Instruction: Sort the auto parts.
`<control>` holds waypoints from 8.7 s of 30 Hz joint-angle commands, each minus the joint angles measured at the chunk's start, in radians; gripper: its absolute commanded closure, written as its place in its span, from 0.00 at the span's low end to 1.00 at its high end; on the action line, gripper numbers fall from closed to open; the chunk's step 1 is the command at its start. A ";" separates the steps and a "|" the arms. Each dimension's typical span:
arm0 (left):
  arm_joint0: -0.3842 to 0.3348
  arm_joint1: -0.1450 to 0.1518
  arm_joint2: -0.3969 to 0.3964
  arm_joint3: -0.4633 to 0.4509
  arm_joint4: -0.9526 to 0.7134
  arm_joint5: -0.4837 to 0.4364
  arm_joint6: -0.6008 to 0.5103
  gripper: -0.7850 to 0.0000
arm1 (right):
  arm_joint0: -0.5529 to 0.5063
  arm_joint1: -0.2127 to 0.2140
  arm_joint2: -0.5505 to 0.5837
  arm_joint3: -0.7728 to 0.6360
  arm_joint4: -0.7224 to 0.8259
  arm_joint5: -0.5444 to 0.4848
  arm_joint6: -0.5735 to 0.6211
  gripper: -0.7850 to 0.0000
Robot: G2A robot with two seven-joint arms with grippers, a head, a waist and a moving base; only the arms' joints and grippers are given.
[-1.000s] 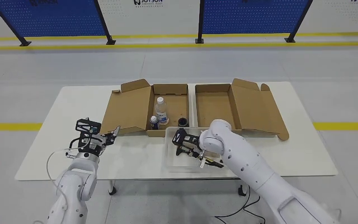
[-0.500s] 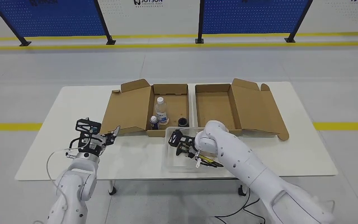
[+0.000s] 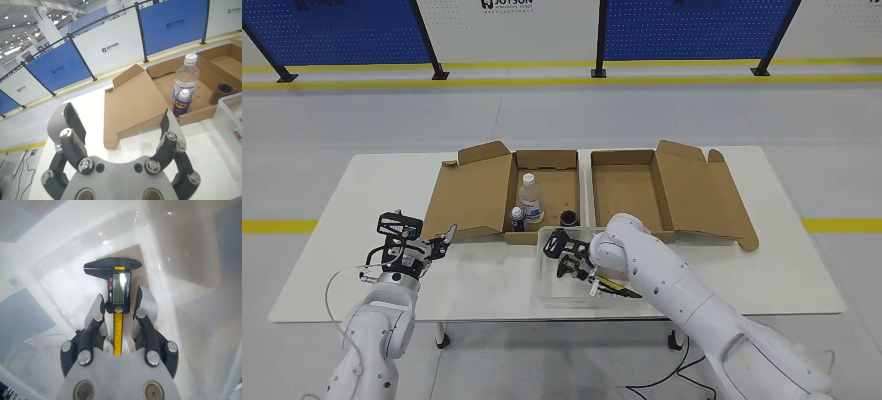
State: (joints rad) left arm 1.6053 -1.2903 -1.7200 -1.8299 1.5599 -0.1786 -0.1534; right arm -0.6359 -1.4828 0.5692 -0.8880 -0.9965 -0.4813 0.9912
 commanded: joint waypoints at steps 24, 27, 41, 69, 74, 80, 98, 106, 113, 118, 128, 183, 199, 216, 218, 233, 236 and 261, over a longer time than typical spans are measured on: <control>0.000 0.000 0.000 0.000 0.000 0.000 0.000 0.00 | 0.053 -0.033 0.026 0.091 0.096 -0.042 0.000 1.00; 0.000 0.000 0.000 0.000 0.000 0.000 0.000 0.00 | 0.054 -0.027 0.038 0.078 0.104 -0.048 0.020 1.00; 0.000 0.000 0.000 0.000 0.000 0.000 0.000 0.00 | 0.022 0.000 0.070 -0.023 0.077 -0.026 0.069 0.89; 0.000 0.000 0.000 0.000 0.000 0.000 0.000 0.00 | 0.035 -0.051 -0.036 0.031 -0.005 -0.053 0.020 0.61; 0.000 0.000 0.000 0.000 0.000 0.000 0.000 0.00 | 0.045 -0.058 -0.040 0.040 -0.012 -0.055 0.016 0.61; 0.000 0.000 0.000 0.000 0.000 0.000 0.000 0.00 | 0.049 -0.064 -0.046 0.046 -0.028 -0.053 0.017 0.61; 0.000 0.000 0.000 0.000 0.000 0.000 0.000 0.00 | 0.053 -0.057 -0.016 0.035 -0.060 -0.035 0.031 0.56; 0.000 0.000 0.000 0.000 0.000 0.000 0.000 0.00 | 0.063 -0.068 -0.021 0.072 -0.073 -0.039 0.000 0.56; 0.000 0.000 0.000 0.000 0.000 0.000 0.000 0.00 | 0.071 -0.090 -0.046 0.121 -0.081 -0.052 -0.015 0.56; 0.000 0.000 0.000 0.000 0.000 0.000 0.000 0.00 | 0.080 -0.105 -0.053 0.150 -0.070 -0.059 -0.013 0.57; 0.000 0.000 0.000 0.000 0.000 0.000 0.000 0.00 | 0.078 -0.109 -0.042 0.141 -0.039 -0.083 0.021 0.61; 0.000 0.000 0.000 0.000 0.000 0.000 0.000 0.00 | 0.031 -0.082 0.034 0.054 -0.064 -0.080 0.061 1.00; 0.000 0.000 0.000 0.000 0.000 0.000 0.000 0.00 | -0.004 -0.053 0.077 -0.035 -0.073 -0.066 0.098 1.00; 0.000 0.000 0.000 0.000 0.000 0.000 0.000 0.00 | -0.038 -0.033 0.098 -0.122 -0.056 -0.073 0.161 0.95; 0.000 0.000 0.000 0.000 0.000 0.000 0.000 0.00 | -0.039 -0.034 0.092 -0.127 -0.058 -0.076 0.168 0.75; 0.000 0.000 0.000 0.000 0.000 0.000 0.000 0.00 | -0.012 -0.069 0.021 -0.064 -0.063 -0.063 0.134 0.23; 0.000 0.000 0.000 0.000 0.000 0.000 0.000 0.00 | -0.005 -0.078 0.006 -0.035 -0.067 -0.057 0.123 0.31; 0.000 0.000 0.000 0.000 0.000 0.000 0.000 0.00 | 0.052 -0.139 -0.044 0.150 -0.065 -0.042 0.076 1.00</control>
State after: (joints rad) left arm 1.6053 -1.2903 -1.7200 -1.8299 1.5599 -0.1786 -0.1534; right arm -0.5856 -1.6198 0.5263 -0.7427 -1.0627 -0.5211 1.0685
